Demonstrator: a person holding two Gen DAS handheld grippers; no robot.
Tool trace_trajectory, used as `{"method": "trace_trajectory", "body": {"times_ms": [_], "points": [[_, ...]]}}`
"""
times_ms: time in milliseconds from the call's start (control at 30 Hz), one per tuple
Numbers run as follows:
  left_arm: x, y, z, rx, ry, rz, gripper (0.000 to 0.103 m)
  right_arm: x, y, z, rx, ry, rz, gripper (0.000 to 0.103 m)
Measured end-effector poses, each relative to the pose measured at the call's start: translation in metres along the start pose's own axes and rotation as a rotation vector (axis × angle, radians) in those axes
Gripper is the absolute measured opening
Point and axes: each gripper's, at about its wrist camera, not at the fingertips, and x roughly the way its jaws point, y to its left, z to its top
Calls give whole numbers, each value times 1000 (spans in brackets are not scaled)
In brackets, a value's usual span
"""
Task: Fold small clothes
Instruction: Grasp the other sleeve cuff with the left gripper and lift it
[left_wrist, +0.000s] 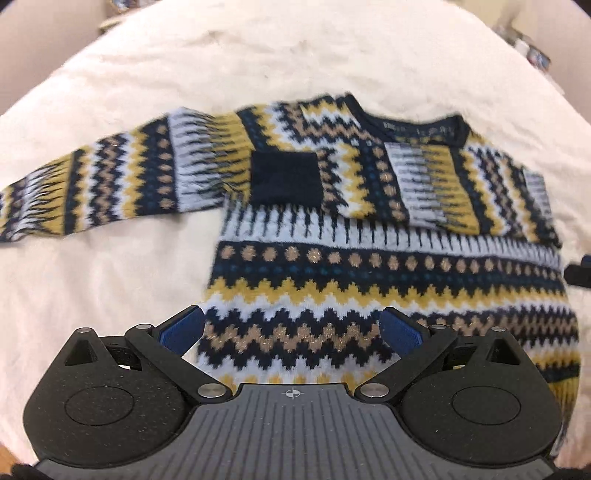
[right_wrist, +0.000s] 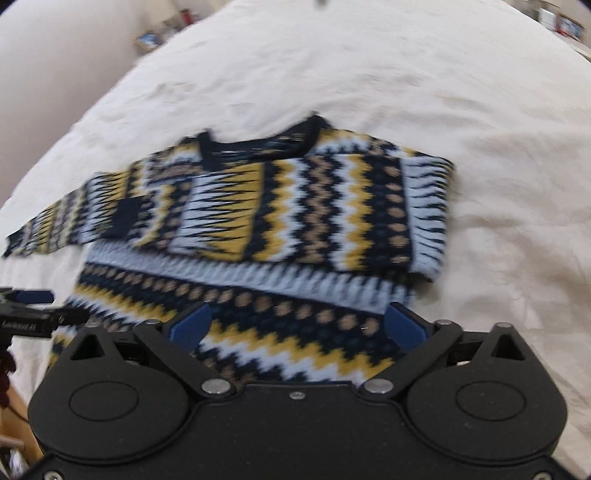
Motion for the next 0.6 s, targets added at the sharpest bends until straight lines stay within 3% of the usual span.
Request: {"method": "trace_trajectory", "body": {"times_ms": [267, 600], "points": [[-38, 13, -4, -117, -111, -13, 103, -14, 16, -1, -94, -65, 160, 103], [-51, 60, -9, -210, -152, 2, 103, -26, 26, -3, -85, -78, 210, 103]]}}
